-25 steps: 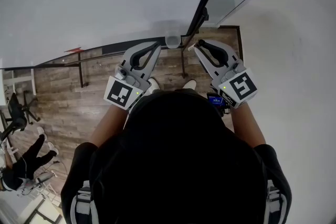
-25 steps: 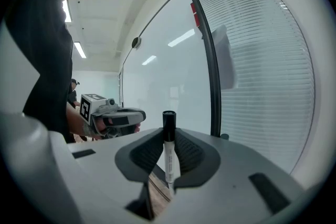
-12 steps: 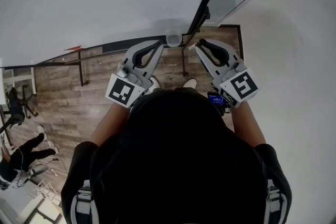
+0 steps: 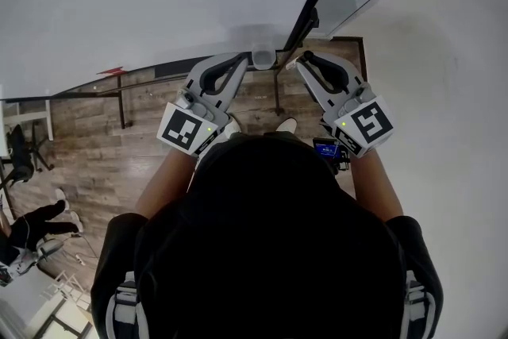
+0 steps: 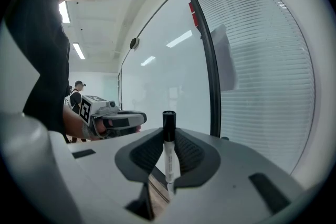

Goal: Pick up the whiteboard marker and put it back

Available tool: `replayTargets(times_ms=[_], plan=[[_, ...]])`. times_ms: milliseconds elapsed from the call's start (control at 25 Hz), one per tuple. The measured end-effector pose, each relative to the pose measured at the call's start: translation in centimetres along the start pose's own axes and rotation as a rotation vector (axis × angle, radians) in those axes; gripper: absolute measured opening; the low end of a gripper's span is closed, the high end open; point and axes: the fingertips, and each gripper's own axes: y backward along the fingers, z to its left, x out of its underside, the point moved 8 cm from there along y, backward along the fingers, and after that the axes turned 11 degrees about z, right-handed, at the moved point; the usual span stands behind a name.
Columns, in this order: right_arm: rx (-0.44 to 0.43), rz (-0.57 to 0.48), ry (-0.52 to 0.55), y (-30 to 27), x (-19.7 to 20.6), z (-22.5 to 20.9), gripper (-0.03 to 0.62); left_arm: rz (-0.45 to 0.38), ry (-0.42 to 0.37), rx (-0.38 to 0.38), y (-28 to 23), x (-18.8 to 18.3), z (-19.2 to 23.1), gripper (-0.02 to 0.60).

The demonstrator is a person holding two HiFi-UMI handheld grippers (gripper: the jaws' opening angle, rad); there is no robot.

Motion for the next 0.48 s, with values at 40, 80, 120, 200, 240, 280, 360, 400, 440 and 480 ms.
replayTargets(times_ms=[40,80,120,200,240,280,360,400,440,480], plan=[[0.001,-0.002,0.004,0.0,-0.2,0.0,0.063,-0.003,-0.006,-0.001,0.0,-0.1,0.0,0.003],[0.003,-0.003,0.007,0.1,-0.3,0.0,0.063,-0.005,-0.011,-0.001,0.0,-0.2,-0.1,0.003],[0.003,-0.005,0.008,0.1,-0.4,-0.1,0.063,-0.005,-0.012,-0.002,-0.1,-0.2,-0.2,0.003],[0.000,-0.011,0.000,-0.1,-0.3,-0.3,0.063,0.004,-0.008,-0.003,-0.3,0.2,0.0,0.003],[-0.005,-0.016,-0.012,-0.4,-0.2,-0.6,0.063,0.005,-0.008,-0.002,-0.5,0.4,0.2,0.003],[-0.011,-0.022,-0.028,-0.7,-0.1,-0.8,0.063,0.004,-0.011,-0.003,-0.6,0.6,0.3,0.003],[-0.018,-0.031,-0.056,-1.2,0.1,-1.3,0.063,0.001,-0.012,-0.008,-0.9,1.1,0.5,0.003],[-0.019,-0.032,-0.062,-1.4,0.3,-1.4,0.063,-0.001,-0.008,-0.011,-1.0,1.4,0.5,0.003],[-0.019,-0.033,-0.061,-1.6,0.3,-1.5,0.063,-0.002,-0.005,-0.012,-1.1,1.6,0.5,0.003],[-0.019,-0.033,-0.056,-1.9,0.3,-1.6,0.063,-0.003,-0.004,-0.016,-1.3,1.8,0.6,0.003]])
